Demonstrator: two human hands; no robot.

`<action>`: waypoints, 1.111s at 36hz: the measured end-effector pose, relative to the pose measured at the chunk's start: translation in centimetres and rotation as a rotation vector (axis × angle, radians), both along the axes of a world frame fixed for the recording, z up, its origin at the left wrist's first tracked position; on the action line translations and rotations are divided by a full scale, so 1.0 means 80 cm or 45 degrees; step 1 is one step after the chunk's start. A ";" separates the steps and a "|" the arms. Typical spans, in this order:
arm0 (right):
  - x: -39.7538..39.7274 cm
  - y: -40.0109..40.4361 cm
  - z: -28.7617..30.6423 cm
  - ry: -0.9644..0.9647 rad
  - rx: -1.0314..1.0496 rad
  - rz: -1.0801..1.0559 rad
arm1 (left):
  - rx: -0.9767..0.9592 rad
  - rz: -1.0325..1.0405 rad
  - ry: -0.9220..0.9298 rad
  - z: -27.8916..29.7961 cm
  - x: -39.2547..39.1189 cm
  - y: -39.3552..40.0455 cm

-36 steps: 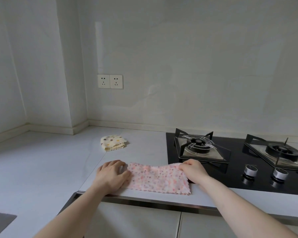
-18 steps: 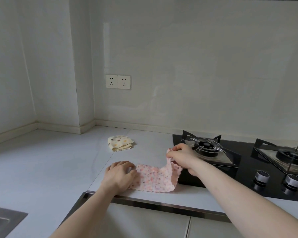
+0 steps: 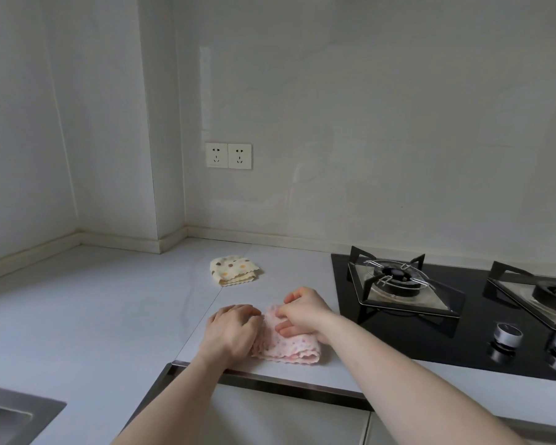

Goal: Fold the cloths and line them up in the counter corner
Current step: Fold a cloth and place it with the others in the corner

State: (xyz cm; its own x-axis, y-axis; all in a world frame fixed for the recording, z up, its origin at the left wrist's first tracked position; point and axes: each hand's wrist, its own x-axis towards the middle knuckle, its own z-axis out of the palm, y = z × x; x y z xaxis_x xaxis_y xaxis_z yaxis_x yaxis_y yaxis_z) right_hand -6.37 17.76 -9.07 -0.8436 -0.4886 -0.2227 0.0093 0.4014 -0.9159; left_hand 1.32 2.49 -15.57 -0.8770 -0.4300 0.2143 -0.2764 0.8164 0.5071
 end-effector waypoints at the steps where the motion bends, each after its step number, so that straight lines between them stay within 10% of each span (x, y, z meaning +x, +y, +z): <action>1: 0.000 0.002 0.001 -0.013 0.002 0.027 | 0.001 0.002 0.003 0.000 0.000 -0.001; 11: -0.041 0.031 -0.011 0.579 0.284 -0.189 | -0.063 0.003 -0.058 -0.006 -0.002 -0.002; 30: -0.052 0.048 0.005 -0.137 0.691 0.212 | -0.048 -0.041 -0.068 0.006 0.000 0.006; 40: -0.040 0.042 -0.010 0.276 0.416 0.087 | -0.030 -0.030 -0.065 0.002 0.004 0.002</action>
